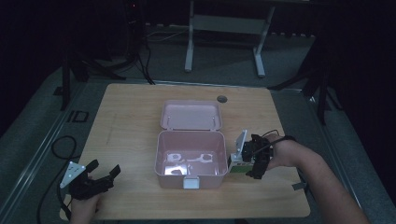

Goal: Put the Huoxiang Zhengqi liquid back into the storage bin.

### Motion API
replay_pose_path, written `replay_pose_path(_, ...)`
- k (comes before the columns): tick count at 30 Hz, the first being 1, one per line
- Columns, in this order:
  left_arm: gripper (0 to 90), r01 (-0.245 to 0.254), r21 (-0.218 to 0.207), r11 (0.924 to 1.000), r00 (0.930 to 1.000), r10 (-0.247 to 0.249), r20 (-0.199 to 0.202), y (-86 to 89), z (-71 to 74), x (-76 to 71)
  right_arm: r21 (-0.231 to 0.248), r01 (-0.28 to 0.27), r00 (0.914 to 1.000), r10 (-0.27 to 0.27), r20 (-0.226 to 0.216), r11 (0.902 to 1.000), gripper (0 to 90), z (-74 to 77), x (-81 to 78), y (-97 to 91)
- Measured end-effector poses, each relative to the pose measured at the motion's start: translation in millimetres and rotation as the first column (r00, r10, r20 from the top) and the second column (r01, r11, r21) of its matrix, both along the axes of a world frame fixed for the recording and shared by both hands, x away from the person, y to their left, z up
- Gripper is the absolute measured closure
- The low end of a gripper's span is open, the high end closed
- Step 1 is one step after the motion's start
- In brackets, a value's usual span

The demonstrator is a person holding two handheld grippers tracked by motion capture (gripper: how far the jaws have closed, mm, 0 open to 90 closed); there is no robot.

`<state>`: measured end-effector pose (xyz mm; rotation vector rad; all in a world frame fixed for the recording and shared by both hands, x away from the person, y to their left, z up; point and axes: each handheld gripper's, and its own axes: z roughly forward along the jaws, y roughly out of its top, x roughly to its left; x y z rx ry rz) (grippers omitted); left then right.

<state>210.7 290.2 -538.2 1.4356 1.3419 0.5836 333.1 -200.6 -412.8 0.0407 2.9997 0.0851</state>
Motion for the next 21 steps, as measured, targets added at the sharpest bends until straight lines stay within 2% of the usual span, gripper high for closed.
replay_pose_path(6, 3.5, 0.009, 0.005, 0.9999, 0.9999, -0.009, -0.006, -2.5, -1.6, 1.3, 0.017, -0.029, 0.9994, 0.029, -0.018, 0.9994, 14.6, -0.9, 18.7, -0.8)
replay_pose_path(10, 3.6, 0.017, 0.007, 0.9998, 0.9998, -0.017, -0.011, -4.5, -2.4, 2.4, -0.003, -0.023, 0.9992, 0.023, -0.032, 0.9997, 14.7, -4.5, 28.1, -1.0)
replay_pose_path(11, 3.6, 0.021, 0.008, 0.9997, 0.9997, -0.021, -0.013, -4.6, -3.0, 3.0, -0.011, -0.024, 0.9981, 0.024, -0.057, 0.9996, 14.6, -7.7, 33.6, -0.6)
replay_pose_path(13, 3.5, 0.020, 0.005, 0.9998, 0.9997, -0.020, -0.013, -4.5, -3.2, 3.3, -0.006, -0.023, 0.9972, 0.023, -0.071, 0.9997, 14.6, -11.1, 38.5, 0.9)
replay_pose_path(21, 3.5, 0.021, 0.004, 0.9998, 0.9997, -0.021, -0.015, -4.2, -3.5, 3.7, -0.054, -0.031, 0.9950, 0.026, -0.096, 0.9980, 14.6, -30.2, 50.1, 4.9)
